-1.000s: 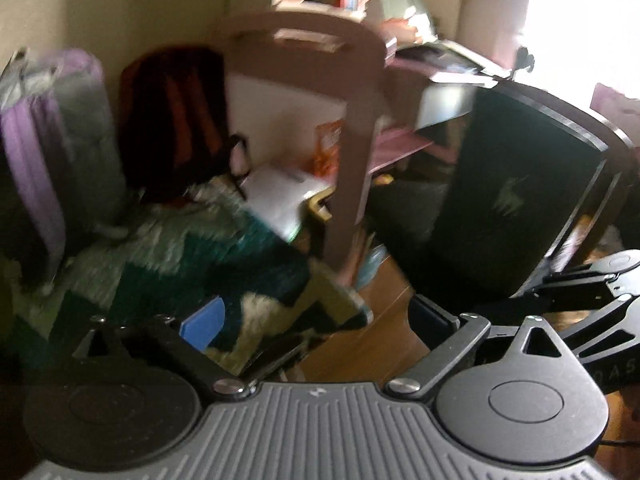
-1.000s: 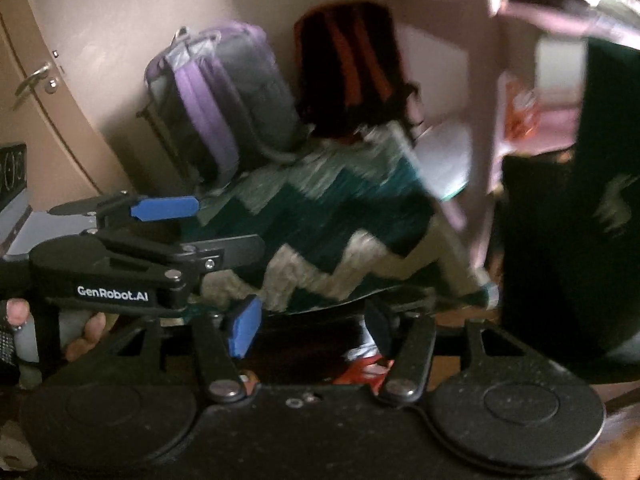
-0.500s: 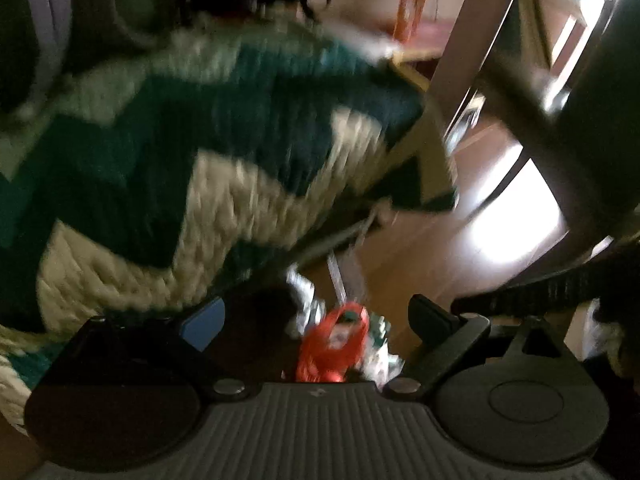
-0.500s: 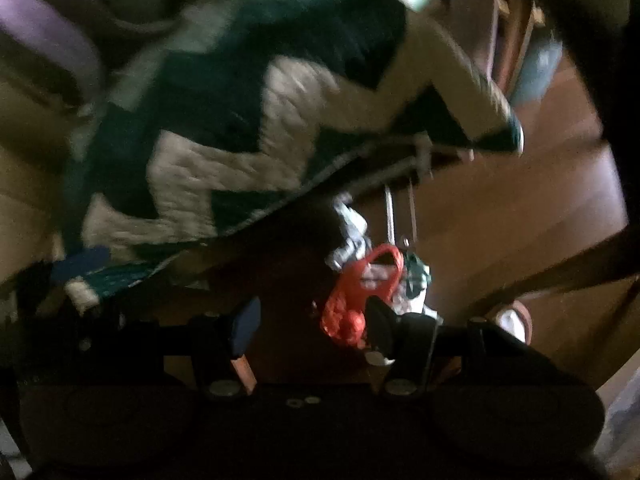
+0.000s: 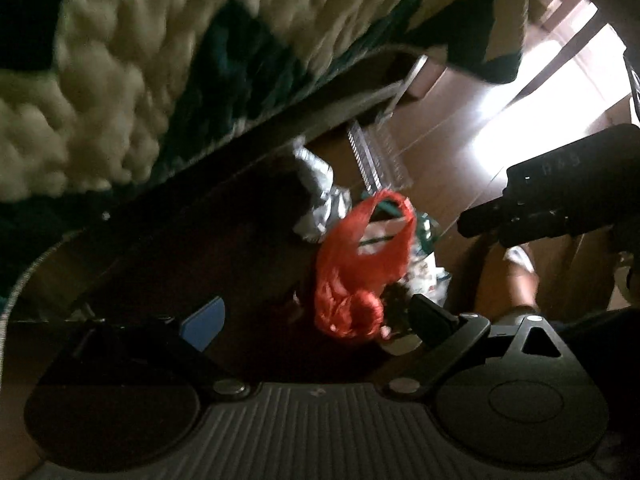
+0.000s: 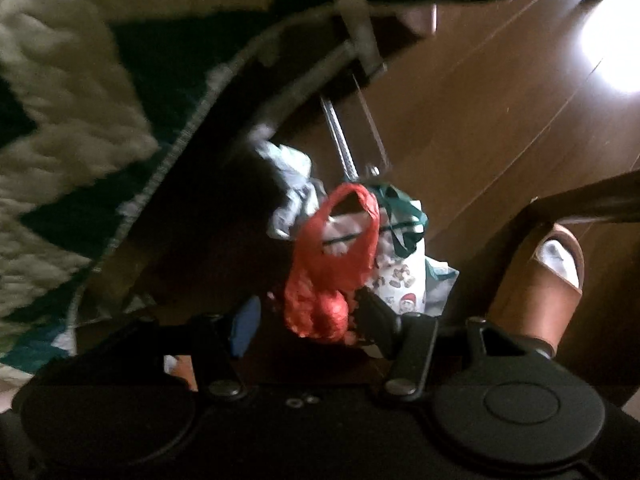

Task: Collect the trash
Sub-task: 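Lower both grippers toward the red mesh bag in the pile, then grasp the red plastic bag with the left gripper while the right grasps the Merry Christmas bag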

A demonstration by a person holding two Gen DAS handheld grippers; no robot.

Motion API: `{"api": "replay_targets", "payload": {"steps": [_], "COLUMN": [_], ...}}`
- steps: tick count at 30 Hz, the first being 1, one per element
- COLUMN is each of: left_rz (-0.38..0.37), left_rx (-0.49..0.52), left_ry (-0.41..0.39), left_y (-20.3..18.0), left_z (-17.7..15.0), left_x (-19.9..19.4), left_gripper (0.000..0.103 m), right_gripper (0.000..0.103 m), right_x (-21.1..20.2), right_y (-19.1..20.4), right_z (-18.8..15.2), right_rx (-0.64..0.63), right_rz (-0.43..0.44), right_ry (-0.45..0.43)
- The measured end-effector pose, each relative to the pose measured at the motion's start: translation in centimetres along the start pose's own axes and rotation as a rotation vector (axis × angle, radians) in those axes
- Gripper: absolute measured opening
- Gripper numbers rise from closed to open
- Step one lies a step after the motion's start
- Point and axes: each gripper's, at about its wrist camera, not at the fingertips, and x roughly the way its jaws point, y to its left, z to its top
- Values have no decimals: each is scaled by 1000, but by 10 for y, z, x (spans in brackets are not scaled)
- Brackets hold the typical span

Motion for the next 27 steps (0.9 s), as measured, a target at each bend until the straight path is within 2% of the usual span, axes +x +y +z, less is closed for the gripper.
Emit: {"api": "replay_targets", "payload": {"steps": [4,8,15,20,23,26,27], "left_rz": [-22,-55,-75,-58,-53,-63,-61], "left_rx": [56,102,186,222,230,256,263], "left_ry": [51,75,105,133,151,166,169], "left_y": [-4,-15,-37,-45,-47,-51,-52], "left_z": [-4,-6,-23,-31,-34,-36,-37], "left_x": [32,63,118,147,161,172,176], "left_gripper": [98,98,97,85,78,77,73], "right_gripper": [57,57,57,57,57,57,57], "right_x": [30,63,113,143,156,167,170], "right_y": [-14,-29,-45,-44,-43,-46,-48], "right_z": [11,11,10,9,9,9,10], "right_rx": [65,73,53,25,-18,-24,-22], "right_rz": [1,-72,-139,-129,-158,-182,-177], "right_ry": [57,108,169,202,214,215,218]}}
